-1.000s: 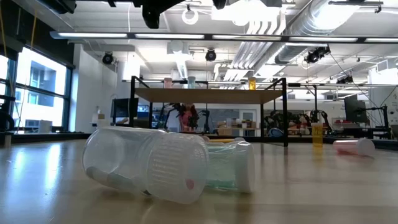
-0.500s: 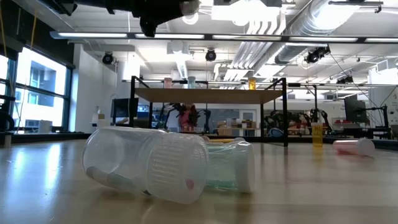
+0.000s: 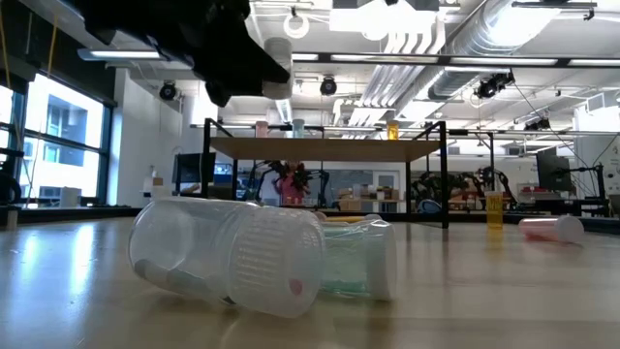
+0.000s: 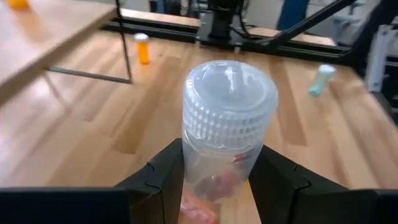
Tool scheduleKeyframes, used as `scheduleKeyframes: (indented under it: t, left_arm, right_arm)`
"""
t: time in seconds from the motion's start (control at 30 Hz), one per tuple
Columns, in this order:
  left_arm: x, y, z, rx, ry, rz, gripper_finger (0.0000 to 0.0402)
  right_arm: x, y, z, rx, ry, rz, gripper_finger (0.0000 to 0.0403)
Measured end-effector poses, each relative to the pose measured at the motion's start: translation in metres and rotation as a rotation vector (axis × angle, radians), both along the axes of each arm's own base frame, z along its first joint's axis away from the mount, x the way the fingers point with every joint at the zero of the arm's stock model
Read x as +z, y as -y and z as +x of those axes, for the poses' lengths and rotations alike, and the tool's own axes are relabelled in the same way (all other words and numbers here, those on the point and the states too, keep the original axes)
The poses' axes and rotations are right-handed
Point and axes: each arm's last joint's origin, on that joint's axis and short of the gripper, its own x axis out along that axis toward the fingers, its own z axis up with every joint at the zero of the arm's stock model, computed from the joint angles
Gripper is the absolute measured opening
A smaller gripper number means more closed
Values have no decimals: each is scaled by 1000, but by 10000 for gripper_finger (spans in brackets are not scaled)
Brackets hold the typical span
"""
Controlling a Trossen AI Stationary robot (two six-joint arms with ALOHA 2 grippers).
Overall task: Pick and place medicine bottles onto shelf by color
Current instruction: Put the middle transparent pill bottle on the shelf
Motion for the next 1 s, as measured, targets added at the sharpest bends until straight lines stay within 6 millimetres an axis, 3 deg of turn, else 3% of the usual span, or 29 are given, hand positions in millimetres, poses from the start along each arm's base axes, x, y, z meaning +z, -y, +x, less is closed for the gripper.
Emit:
scheduleKeyframes:
  t: [0.17, 0.3, 0.63, 1.0]
  left_arm:
    - [-1, -3, 0, -24, -5, -37, 140]
    - [-2, -3, 0, -24, -11, -39, 140]
    - [-4, -3, -1, -13, -33, -51, 140]
    - [-4, -3, -1, -11, -33, -40, 140]
  right_arm:
    - [-18, 2, 5, 47, -137, 14, 216]
    - [-36, -5, 21, 156, -197, 45, 216]
    - [-67, -29, 58, 300, -198, -60, 216]
    - [-91, -29, 87, 224, -168, -107, 216]
